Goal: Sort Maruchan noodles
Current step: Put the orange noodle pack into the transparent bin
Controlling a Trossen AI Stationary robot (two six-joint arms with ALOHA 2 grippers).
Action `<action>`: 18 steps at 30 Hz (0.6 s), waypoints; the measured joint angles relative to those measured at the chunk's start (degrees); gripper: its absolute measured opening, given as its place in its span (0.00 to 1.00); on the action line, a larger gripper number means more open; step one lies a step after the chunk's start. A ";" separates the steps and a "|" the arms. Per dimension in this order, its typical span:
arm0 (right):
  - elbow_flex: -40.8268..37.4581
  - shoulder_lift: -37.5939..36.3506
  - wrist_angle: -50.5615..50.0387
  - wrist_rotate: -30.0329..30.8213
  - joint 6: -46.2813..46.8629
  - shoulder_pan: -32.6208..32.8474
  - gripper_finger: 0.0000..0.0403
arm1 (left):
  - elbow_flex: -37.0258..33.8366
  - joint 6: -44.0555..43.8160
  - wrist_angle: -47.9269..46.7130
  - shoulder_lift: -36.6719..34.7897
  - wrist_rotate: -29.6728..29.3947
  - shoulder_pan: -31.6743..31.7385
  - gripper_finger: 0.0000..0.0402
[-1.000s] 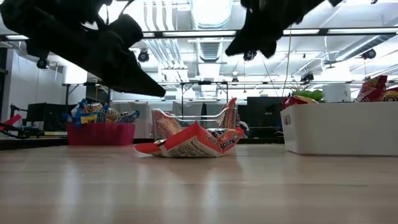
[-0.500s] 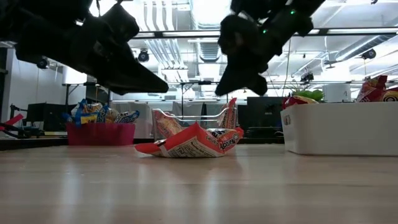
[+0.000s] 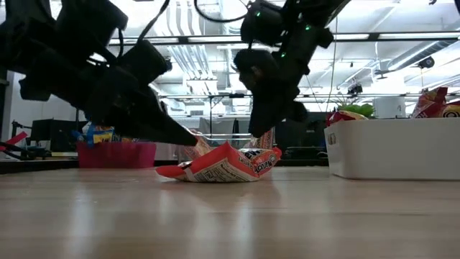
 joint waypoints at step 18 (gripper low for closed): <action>-0.11 2.16 1.26 -6.65 1.08 -5.52 0.78 | -0.04 -1.51 1.45 5.87 -0.26 0.38 0.19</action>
